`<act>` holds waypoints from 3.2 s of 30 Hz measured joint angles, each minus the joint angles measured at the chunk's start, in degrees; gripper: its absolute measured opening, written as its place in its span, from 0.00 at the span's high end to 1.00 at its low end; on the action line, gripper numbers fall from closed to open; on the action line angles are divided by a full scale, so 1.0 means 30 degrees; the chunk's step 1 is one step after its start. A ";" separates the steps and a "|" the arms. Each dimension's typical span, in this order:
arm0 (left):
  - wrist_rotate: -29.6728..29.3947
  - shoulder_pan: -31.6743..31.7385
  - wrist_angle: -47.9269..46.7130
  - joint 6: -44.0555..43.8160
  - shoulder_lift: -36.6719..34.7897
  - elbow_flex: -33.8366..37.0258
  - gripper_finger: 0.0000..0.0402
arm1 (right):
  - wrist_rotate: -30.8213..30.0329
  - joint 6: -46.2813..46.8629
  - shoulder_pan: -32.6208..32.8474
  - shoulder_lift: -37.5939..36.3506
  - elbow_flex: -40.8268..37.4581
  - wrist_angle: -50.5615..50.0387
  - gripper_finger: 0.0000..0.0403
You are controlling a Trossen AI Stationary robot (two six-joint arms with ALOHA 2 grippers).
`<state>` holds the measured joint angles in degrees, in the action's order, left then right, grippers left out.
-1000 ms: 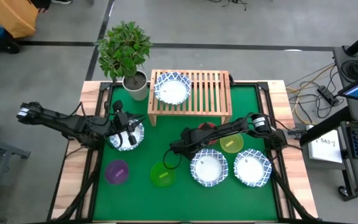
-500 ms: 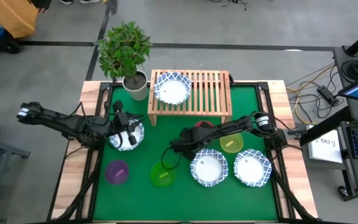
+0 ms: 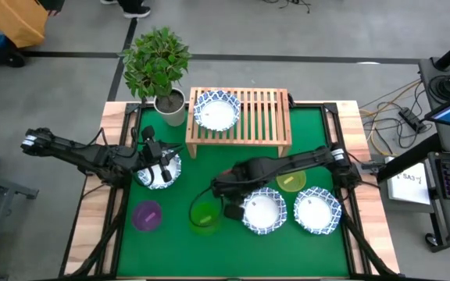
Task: Place and stack bowls onto a shelf
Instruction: Put the orange bowl on the shelf, then stack the green bowl on top of the orange bowl
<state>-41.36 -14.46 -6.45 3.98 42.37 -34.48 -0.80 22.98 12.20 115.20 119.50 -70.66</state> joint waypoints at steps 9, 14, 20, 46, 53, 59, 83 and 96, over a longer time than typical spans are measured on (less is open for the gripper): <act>0.0000 -0.0005 0.0000 0.0002 0.0000 0.0000 0.90 | -0.0624 -0.1279 0.0882 -0.0007 0.4577 -0.0617 0.98; 0.0000 -0.0007 -0.0004 0.0004 -0.0007 0.0000 0.90 | -0.2355 -0.1351 0.0627 -0.0840 0.4969 -0.2444 0.98; 0.0000 -0.0006 -0.0015 0.0004 0.0000 0.0000 0.90 | -0.4750 -0.0724 0.0096 -0.2400 0.4989 -0.4395 0.98; 0.0000 -0.0005 -0.0004 0.0091 0.0211 0.0000 0.90 | -0.7578 -0.4094 -0.9452 -0.3687 -0.0530 -0.5779 0.98; 0.0000 -0.0007 -0.0004 0.0091 0.0211 0.0000 0.90 | -0.6941 -0.4595 -0.9585 -0.3679 -0.1110 -0.4707 0.98; 0.0000 -0.0007 -0.0004 0.0091 0.0211 0.0000 0.90 | -0.5620 -0.4743 -0.9585 -0.3679 -0.1114 -0.3681 0.98; 0.0000 -0.0007 -0.0002 0.0091 0.0211 -0.0036 0.90 | -0.5598 -0.3319 -0.8926 -0.4428 -0.0291 -0.3922 0.71; 0.0000 -0.0005 0.0142 0.0086 0.0211 -0.0044 0.90 | -0.5580 -0.2686 -0.3202 -0.5422 -0.0247 -0.1400 0.71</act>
<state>-41.36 -14.47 -6.02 4.24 43.00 -34.61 -17.54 14.92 2.59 98.93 118.76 -74.86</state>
